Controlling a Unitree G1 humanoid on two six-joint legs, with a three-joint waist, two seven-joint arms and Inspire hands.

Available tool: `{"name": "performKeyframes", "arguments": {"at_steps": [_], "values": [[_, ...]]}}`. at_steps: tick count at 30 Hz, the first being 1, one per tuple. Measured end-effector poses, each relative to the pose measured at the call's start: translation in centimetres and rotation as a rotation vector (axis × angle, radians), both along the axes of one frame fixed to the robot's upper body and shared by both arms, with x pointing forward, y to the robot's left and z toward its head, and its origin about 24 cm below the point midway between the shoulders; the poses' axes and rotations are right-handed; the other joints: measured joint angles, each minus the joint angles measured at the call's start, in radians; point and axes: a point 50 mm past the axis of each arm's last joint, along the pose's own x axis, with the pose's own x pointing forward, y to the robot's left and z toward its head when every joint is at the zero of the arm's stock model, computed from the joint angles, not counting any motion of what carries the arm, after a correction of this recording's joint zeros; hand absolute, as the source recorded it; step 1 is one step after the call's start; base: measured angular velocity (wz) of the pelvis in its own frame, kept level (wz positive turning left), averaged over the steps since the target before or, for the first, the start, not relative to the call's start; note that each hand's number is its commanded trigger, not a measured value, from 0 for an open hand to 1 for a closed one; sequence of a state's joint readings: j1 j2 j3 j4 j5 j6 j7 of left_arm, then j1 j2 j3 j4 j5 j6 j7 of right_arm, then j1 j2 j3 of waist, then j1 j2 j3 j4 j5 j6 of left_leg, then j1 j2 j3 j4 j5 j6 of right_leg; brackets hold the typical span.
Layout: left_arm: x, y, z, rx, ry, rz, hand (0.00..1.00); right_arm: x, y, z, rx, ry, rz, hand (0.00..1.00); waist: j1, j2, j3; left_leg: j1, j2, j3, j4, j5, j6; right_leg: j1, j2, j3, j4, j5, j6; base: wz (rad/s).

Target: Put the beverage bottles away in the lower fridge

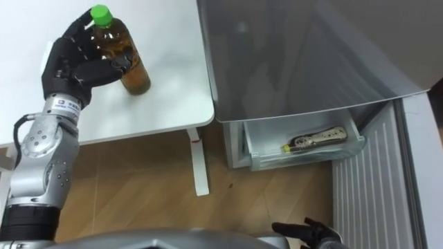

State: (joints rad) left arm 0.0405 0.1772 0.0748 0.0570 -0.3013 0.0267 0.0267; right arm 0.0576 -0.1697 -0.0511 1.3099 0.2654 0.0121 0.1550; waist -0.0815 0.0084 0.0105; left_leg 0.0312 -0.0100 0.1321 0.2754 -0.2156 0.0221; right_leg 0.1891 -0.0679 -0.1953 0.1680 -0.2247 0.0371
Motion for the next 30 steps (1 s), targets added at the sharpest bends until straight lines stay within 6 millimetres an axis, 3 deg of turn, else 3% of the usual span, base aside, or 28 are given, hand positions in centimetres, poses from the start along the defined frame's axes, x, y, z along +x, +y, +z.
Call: {"name": "performKeyframes", "arguments": {"at_steps": [30], "values": [[0.21, -0.12, -0.37, -0.005, 0.024, 0.001, 1.0, 0.79, 0.09, 0.11, -0.009, -0.016, 0.057, 0.0, -0.005, 0.0, 0.0011, -0.004, 0.0, 0.0, -0.002, 0.0, 0.0, -0.007, 0.0, -0.001, 0.002, 0.0, 0.0, 0.0]]}}
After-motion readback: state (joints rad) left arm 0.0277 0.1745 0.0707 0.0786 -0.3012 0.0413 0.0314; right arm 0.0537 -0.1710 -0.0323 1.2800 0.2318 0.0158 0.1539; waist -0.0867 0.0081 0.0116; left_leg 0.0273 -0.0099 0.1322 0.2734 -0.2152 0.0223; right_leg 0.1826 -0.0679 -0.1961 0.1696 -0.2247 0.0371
